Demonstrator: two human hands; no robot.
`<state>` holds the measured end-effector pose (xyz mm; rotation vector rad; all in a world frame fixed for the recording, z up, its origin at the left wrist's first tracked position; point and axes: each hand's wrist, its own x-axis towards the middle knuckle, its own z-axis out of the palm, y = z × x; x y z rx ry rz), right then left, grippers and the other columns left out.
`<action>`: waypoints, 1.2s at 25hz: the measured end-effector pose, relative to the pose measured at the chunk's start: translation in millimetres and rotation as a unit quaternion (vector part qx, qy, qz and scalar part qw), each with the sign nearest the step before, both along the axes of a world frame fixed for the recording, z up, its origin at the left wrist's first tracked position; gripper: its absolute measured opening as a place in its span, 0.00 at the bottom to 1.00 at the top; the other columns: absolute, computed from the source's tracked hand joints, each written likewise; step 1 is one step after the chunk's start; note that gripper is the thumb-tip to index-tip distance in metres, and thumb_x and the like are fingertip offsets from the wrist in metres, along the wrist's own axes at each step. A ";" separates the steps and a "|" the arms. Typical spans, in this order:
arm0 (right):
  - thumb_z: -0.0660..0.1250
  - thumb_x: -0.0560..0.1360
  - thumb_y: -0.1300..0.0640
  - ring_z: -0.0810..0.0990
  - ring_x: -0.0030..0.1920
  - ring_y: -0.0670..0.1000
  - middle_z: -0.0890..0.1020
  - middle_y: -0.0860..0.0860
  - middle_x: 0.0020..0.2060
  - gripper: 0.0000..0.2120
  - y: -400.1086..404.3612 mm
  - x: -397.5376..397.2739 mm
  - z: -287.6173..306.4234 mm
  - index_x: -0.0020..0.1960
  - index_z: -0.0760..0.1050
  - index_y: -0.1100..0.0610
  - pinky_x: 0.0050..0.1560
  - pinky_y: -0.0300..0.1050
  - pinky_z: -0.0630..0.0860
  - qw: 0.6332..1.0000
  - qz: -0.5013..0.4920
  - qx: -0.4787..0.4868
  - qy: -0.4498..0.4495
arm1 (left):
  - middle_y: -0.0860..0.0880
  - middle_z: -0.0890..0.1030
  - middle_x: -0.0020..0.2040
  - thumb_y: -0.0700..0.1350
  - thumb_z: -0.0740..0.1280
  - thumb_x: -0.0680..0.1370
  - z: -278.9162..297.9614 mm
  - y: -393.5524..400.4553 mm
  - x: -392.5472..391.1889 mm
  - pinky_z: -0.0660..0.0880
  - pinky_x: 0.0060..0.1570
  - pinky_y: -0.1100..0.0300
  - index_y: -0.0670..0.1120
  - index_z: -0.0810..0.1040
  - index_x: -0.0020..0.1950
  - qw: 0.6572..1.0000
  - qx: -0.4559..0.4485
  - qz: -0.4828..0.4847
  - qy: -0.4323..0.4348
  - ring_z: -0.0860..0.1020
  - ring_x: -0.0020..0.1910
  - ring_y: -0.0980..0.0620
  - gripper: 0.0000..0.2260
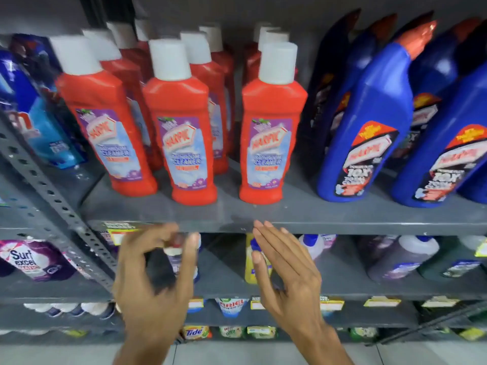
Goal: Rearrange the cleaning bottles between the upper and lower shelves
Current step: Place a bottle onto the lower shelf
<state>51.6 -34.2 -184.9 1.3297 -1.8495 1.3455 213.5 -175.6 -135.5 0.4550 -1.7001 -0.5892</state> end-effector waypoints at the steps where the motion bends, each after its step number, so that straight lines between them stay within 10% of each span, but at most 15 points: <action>1: 0.70 0.84 0.58 0.81 0.74 0.49 0.83 0.47 0.72 0.16 23.2 -9.4 -9.0 0.71 0.82 0.56 0.76 0.48 0.75 1.000 0.005 0.000 -0.013 | 0.57 0.84 0.55 0.49 0.76 0.81 -20.7 28.4 -6.3 0.79 0.56 0.57 0.62 0.79 0.61 0.999 0.033 -0.031 -0.018 0.85 0.52 0.50 0.12; 6: 0.68 0.83 0.53 0.83 0.71 0.46 0.84 0.46 0.70 0.17 134.7 -80.2 -71.5 0.70 0.83 0.55 0.72 0.48 0.79 0.984 -0.077 0.080 -0.138 | 0.53 0.87 0.53 0.54 0.80 0.75 -113.1 138.6 -77.7 0.83 0.55 0.53 0.56 0.82 0.59 0.934 0.308 -0.102 -0.151 0.87 0.51 0.51 0.15; 9: 0.64 0.84 0.44 0.79 0.74 0.47 0.79 0.42 0.73 0.23 181.6 -123.0 -108.5 0.75 0.79 0.53 0.75 0.46 0.74 0.946 -0.126 0.170 -0.244 | 0.64 0.86 0.59 0.55 0.81 0.70 -149.4 178.6 -137.1 0.82 0.53 0.69 0.58 0.78 0.67 0.899 0.383 -0.127 -0.173 0.84 0.61 0.62 0.27; 15: 0.62 0.87 0.46 0.70 0.83 0.52 0.72 0.50 0.82 0.27 187.8 -185.1 -175.2 0.83 0.68 0.54 0.85 0.48 0.65 0.889 -0.085 0.338 -0.295 | 0.59 0.85 0.61 0.39 0.83 0.73 -211.1 168.1 -199.2 0.80 0.61 0.67 0.49 0.76 0.67 0.905 0.379 -0.083 -0.172 0.84 0.60 0.60 0.27; 23: 0.55 0.90 0.49 0.58 0.88 0.54 0.60 0.52 0.86 0.27 174.7 -207.8 -257.5 0.86 0.58 0.57 0.89 0.52 0.53 0.876 -0.073 0.421 -0.225 | 0.34 0.87 0.56 0.66 0.86 0.60 -231.2 118.9 -217.8 0.85 0.59 0.60 0.30 0.76 0.62 0.889 0.409 -0.126 -0.165 0.85 0.53 0.52 0.49; 26: 0.54 0.88 0.46 0.61 0.87 0.54 0.63 0.54 0.86 0.30 175.8 -203.3 -266.9 0.86 0.59 0.58 0.88 0.54 0.56 0.885 -0.111 0.403 -0.206 | 0.45 0.89 0.60 0.53 0.87 0.62 -230.5 109.7 -226.2 0.84 0.65 0.50 0.36 0.77 0.69 0.856 0.446 -0.169 -0.198 0.86 0.60 0.47 0.41; 30: 0.52 0.88 0.45 0.58 0.87 0.53 0.61 0.53 0.86 0.30 177.5 -200.5 -269.5 0.87 0.56 0.56 0.88 0.55 0.55 0.879 -0.116 0.408 -0.218 | 0.51 0.90 0.60 0.36 0.86 0.65 -223.9 106.1 -252.1 0.86 0.54 0.63 0.46 0.79 0.71 0.807 0.479 -0.221 -0.264 0.86 0.64 0.45 0.36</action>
